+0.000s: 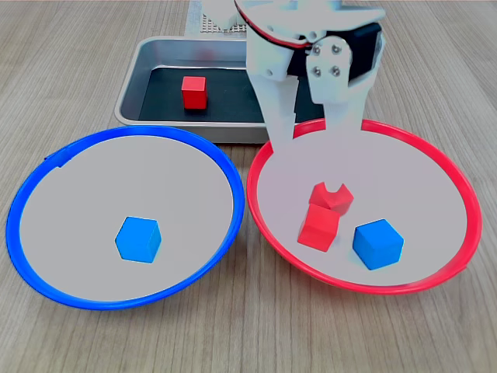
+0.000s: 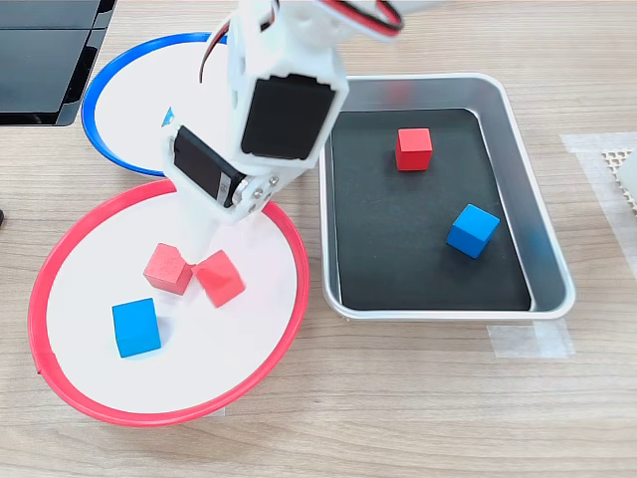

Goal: Resolve any anomalies and move all blocks to matching dishes

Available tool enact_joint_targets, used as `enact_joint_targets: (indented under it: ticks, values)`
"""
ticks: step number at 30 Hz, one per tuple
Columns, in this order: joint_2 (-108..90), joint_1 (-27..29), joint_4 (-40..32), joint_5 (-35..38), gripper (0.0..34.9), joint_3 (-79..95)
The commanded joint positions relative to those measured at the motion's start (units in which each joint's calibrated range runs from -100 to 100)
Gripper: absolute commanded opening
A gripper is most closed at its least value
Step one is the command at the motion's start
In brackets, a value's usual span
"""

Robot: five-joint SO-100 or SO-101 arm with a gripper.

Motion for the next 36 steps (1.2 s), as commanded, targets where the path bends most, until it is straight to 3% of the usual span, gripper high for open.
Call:
enact_joint_targets:
  ticks: [1,4,12,20,28,36]
  values:
    - [-1.0,-0.4,2.2,0.5,17.5,-4.0]
    - [-1.1,-2.2,3.1,-2.2,14.3,-8.9]
    - [1.6,-6.9,-1.0,-7.7,13.0,-12.9]
    - [7.3,-6.8,-9.6,-8.9,14.8,-12.4]
    - [9.8,-6.1,-10.6,-7.8,16.8,-12.8]
    - [12.7,-6.0,-10.7,-7.2,16.2,-15.5]
